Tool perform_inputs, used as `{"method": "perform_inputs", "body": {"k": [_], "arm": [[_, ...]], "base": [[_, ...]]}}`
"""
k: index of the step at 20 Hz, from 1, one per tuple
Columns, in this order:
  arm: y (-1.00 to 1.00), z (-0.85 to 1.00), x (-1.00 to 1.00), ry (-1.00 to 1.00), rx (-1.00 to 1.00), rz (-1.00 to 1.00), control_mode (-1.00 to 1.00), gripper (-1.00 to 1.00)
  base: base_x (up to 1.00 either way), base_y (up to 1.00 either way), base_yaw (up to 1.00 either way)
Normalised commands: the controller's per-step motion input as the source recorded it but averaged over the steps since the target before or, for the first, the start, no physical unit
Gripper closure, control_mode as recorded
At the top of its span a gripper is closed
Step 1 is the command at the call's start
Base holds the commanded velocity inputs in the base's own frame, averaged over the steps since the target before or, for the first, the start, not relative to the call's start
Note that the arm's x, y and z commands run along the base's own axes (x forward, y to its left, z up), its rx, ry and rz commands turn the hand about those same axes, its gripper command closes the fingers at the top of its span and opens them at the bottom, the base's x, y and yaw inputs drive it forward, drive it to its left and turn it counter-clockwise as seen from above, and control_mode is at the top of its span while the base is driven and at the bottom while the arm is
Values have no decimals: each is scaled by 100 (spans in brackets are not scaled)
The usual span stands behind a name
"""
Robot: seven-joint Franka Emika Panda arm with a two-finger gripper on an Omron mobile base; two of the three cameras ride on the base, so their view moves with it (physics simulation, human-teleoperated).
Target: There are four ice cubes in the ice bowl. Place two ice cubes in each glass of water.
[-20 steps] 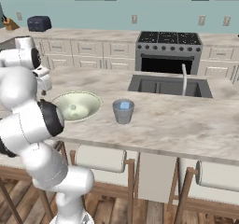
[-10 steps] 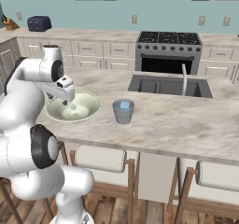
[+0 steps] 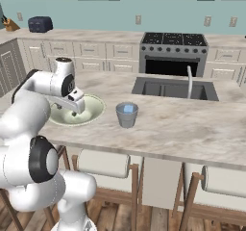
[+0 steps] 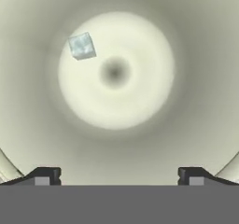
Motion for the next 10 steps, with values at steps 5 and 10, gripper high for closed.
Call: {"method": "perform_inputs", "body": {"k": [5,10], "arm": [[-5,-23,37,0,0,0,-100,-100],[0,-13,35,0,0,2,-100,-100]], "base": [[0,0,0],[0,0,0]]}}
